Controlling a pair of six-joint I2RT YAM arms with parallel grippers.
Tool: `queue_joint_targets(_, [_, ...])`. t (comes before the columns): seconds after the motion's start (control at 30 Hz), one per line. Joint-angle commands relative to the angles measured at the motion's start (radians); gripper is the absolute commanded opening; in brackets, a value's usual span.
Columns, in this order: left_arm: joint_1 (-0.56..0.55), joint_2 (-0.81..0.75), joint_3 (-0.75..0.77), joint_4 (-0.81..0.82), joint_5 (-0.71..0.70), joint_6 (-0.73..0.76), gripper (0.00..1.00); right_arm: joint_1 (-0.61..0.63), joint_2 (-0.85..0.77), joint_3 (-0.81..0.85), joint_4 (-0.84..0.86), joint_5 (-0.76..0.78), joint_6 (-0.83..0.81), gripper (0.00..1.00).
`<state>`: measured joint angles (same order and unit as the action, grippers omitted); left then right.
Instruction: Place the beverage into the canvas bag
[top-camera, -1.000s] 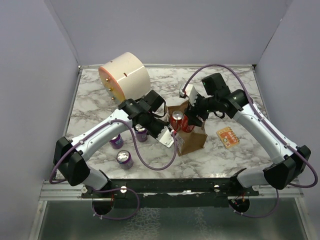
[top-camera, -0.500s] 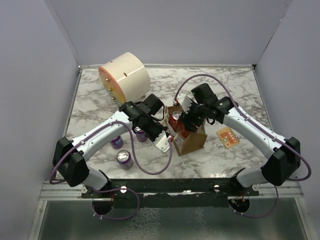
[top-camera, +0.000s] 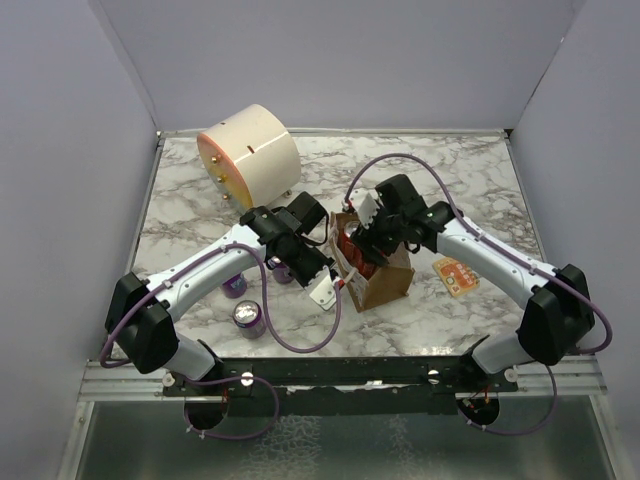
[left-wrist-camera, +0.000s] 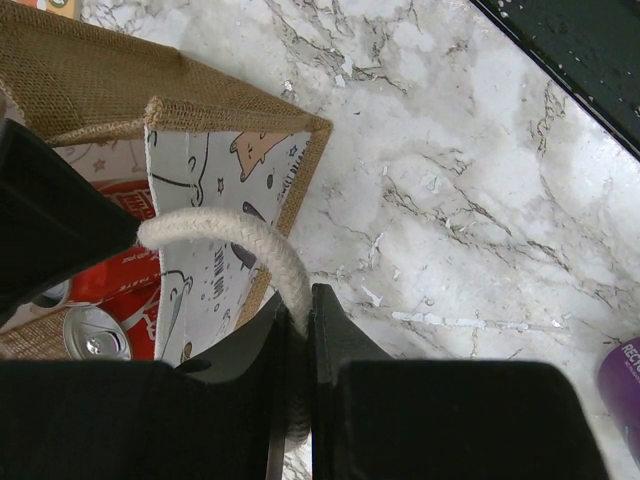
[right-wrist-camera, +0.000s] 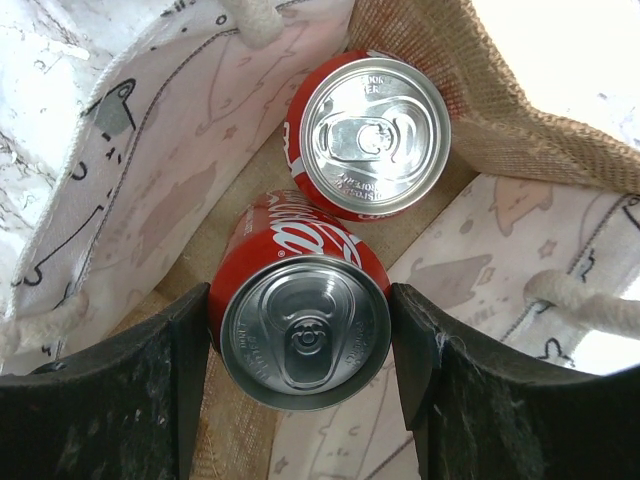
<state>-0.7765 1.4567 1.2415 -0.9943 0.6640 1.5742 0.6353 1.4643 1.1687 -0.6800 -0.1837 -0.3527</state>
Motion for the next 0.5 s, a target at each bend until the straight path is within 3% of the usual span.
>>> queue_joint_targets(0.0, [-0.003,-0.029,-0.012,-0.001,0.012,0.013,0.08,0.014,0.009,0.003,0.113,0.027,0.035,0.11])
queue_joint_targets(0.47, [-0.003,-0.018,-0.037,0.022,0.004,0.017,0.09,0.027,0.054,-0.031,0.16,0.071,0.093,0.16])
